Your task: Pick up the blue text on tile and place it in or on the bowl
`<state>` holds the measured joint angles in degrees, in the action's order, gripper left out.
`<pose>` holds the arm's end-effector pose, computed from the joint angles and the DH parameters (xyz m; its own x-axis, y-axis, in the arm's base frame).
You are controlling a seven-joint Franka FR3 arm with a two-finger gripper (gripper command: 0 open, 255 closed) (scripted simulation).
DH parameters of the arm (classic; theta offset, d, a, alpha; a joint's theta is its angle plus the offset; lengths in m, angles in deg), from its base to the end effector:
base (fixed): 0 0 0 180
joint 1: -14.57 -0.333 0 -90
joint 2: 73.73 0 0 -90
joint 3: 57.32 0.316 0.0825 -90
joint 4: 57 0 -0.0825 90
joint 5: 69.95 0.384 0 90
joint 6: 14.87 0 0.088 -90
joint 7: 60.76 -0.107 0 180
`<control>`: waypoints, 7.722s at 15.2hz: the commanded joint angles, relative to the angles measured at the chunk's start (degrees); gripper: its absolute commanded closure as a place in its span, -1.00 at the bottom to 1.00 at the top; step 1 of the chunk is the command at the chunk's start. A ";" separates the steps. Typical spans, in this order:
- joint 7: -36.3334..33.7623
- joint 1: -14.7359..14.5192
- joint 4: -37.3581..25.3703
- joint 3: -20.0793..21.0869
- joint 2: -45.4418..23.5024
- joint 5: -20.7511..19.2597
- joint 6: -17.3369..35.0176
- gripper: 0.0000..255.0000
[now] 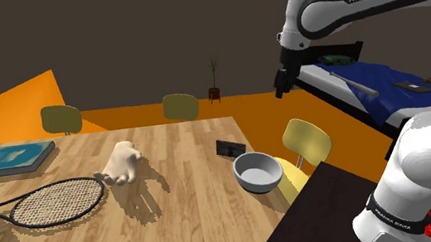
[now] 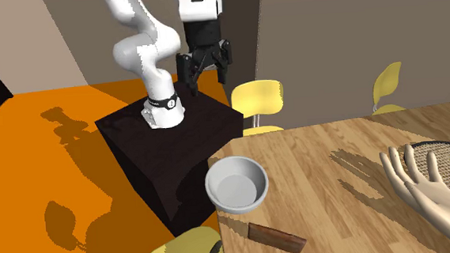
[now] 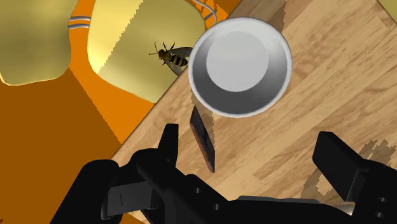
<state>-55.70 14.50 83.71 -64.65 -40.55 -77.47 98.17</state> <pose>0.3815 -0.0612 0.5056 0.9958 0.0275 0.0872 0.0220 -0.9978 0.0631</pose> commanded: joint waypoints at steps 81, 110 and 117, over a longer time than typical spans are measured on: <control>35.07 1.79 -35.39 -0.64 -64.16 17.79 29.38 1.00; 27.61 -4.03 9.28 -1.63 -32.86 11.77 43.47 1.00; 30.68 -4.03 9.36 -0.88 -38.94 15.75 49.49 1.00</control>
<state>-25.75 10.36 93.10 -65.67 -78.45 -62.51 146.64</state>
